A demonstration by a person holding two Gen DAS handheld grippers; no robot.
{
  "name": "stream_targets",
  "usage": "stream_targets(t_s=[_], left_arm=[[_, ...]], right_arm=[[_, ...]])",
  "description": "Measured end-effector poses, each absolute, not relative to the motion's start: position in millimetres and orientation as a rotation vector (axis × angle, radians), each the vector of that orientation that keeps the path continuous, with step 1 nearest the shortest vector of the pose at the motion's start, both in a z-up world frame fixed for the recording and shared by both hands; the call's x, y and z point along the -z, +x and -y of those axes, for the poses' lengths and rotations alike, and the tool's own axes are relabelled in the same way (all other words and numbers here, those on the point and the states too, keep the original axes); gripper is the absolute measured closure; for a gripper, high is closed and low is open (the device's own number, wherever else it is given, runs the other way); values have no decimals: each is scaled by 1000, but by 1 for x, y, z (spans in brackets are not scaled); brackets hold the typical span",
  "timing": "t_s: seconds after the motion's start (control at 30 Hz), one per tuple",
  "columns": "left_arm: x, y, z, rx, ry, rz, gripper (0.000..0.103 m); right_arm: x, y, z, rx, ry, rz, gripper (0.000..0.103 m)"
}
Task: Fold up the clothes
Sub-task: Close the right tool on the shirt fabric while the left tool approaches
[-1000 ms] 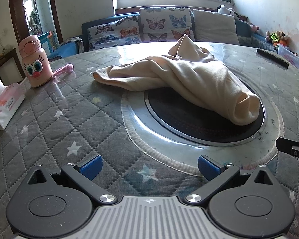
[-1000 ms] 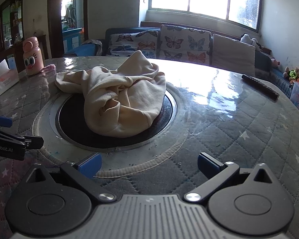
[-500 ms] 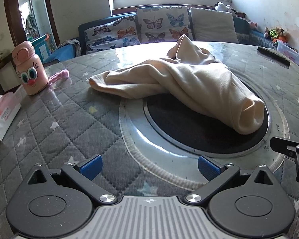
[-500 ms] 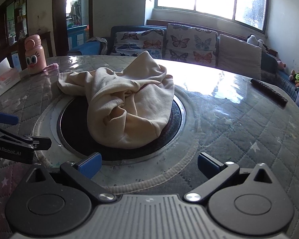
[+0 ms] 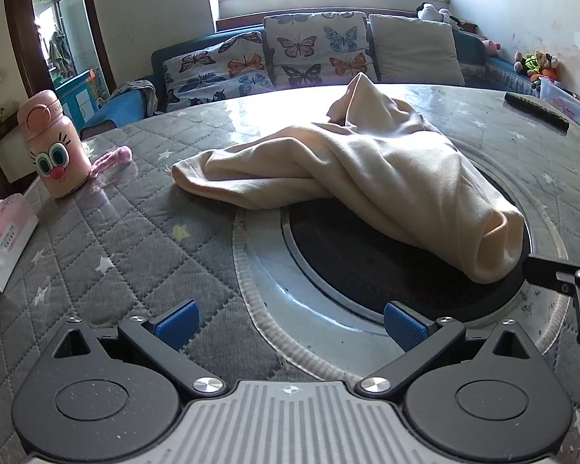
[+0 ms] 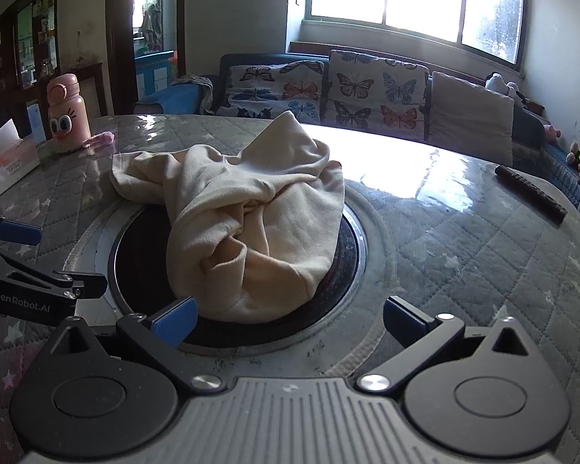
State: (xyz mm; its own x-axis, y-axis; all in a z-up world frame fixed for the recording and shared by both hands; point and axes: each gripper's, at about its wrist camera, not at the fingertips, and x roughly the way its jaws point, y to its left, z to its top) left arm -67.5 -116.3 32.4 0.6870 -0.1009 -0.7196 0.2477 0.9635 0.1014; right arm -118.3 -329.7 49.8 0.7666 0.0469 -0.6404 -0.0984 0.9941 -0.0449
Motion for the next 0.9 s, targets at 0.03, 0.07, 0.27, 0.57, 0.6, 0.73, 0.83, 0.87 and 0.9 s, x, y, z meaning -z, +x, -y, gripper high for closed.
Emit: stream_targets(t_s=[0.03,0.07,0.27,0.57,0.6,0.73,0.83,0.87,0.9], left_arm=[[-33,-67,117,197,200,-789,0],[-34,-66,117,197,202,-785,0],[-41,-59,115,191,205,-767,0],[-51,-49,102,161,197,-745,0],[-51,-47,100,156,197,-744,0],[-52,-43,93,142,192,-742,0],[-53,-39,87,132,190,-742,0],[-53,-38,86,129,190,-741,0],[-54,-37,84,127,191,-740,0]], right_arm=[[-51,-116,330,-78,-78,-691,0],[-52,-114,331,-77,-77,-690,0],[-59,-101,334,-82,-55,-689,0],[-69,-74,330,-123,-27,-688,0],[-70,-68,330,-130,-17,-687,1],[-72,-48,328,-146,13,-686,7],[-71,-30,329,-157,56,-714,16],[-70,-25,330,-162,76,-725,17],[-69,-20,331,-167,93,-736,22]])
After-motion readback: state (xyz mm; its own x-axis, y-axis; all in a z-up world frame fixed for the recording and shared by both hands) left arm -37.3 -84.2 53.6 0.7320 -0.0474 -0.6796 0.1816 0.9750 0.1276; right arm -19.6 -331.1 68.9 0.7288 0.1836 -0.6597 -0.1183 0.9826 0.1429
